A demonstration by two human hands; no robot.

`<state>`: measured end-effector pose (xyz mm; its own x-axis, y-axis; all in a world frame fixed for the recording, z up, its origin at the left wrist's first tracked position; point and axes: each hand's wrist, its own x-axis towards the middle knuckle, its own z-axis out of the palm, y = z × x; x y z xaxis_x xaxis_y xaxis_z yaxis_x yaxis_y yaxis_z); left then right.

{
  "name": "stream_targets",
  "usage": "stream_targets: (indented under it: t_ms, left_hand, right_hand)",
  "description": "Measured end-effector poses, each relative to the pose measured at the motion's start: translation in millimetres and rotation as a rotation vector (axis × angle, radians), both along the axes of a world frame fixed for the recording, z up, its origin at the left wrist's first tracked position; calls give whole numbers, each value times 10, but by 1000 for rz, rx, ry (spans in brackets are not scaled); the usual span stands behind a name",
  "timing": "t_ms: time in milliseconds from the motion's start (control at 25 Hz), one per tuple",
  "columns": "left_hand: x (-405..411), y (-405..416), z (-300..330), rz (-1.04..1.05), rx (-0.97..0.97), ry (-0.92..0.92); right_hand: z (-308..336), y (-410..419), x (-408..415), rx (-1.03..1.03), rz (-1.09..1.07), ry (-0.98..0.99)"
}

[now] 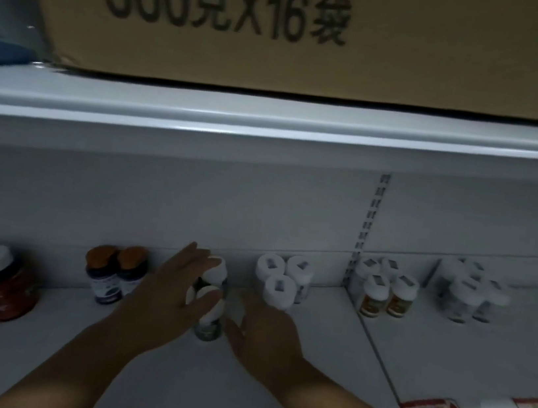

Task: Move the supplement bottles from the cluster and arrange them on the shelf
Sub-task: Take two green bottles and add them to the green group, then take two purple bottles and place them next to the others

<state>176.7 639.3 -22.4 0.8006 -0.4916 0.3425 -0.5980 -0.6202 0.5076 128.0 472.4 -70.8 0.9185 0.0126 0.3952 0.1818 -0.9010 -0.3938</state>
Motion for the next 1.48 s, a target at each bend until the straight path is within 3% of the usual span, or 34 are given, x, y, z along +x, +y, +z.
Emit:
stream_targets:
  t_ms: [80,320,560,800,1240,1480]
  left_hand:
    - [33,-290,94,-64,31,-29]
    - [-365,-1832,311,-219,146,-39]
    - [-1319,-4075,523,-429,207,30]
    - [-1879,-5406,209,-482,335,-20]
    - [-1315,-7474,-2,-549,351,60]
    - [-1140,-8481,-162,-582,374,68]
  right_hand:
    - [221,-300,-248,-144,-22,-40]
    - [731,-1867,-829,-351,-295,208]
    - [935,-3828,-2227,-288,-561,363]
    - [729,-5050,-3307,-231,-704,445]
    - [480,-6923,-2964,-218,-691,505]
    - [422,-7887,-2659,-108,-695,466]
